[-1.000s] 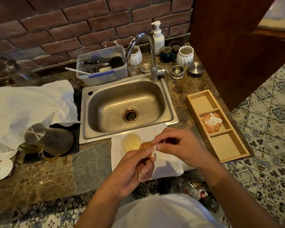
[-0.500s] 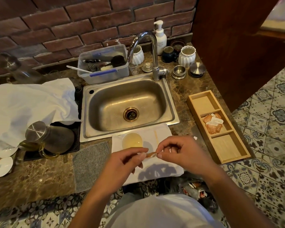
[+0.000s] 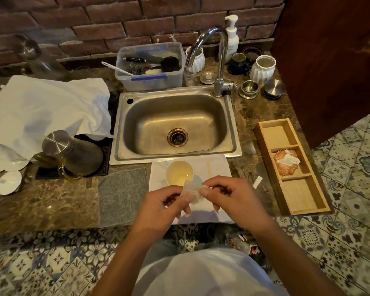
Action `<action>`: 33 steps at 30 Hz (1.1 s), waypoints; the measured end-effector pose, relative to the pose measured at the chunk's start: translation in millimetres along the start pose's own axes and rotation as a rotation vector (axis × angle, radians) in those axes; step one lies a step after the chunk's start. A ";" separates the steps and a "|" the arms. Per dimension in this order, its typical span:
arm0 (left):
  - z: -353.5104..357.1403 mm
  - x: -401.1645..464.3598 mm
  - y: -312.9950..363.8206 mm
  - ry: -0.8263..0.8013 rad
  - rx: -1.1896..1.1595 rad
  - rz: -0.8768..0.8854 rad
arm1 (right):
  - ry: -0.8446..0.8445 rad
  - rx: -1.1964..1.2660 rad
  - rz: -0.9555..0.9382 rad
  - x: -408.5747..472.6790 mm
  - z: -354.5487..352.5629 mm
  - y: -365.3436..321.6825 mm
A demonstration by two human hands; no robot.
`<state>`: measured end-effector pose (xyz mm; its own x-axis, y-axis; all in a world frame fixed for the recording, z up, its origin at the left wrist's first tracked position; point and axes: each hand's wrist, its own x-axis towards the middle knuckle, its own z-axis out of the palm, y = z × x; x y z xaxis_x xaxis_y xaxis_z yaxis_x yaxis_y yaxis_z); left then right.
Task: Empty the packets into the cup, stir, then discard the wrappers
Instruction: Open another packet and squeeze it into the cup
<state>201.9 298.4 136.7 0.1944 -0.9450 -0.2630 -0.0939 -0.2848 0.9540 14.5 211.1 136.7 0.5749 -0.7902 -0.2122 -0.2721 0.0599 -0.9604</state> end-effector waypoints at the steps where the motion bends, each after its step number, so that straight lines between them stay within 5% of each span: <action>1: -0.8 -1.2 -1.7 0.014 -0.008 0.006 | -0.016 0.019 0.008 1.2 1.9 0.2; 15: -49.6 10.0 -33.9 0.120 -0.132 -0.012 | -0.081 -0.016 0.183 32.8 68.8 -0.5; 33: -86.0 56.7 -59.8 -0.343 0.050 -0.176 | 0.233 -0.006 0.318 29.0 117.0 22.8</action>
<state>302.5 275.7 77.2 -0.1251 -0.8776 -0.4628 -0.1377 -0.4466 0.8841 115.2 260.9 87.5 0.2706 -0.8500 -0.4519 -0.4131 0.3215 -0.8521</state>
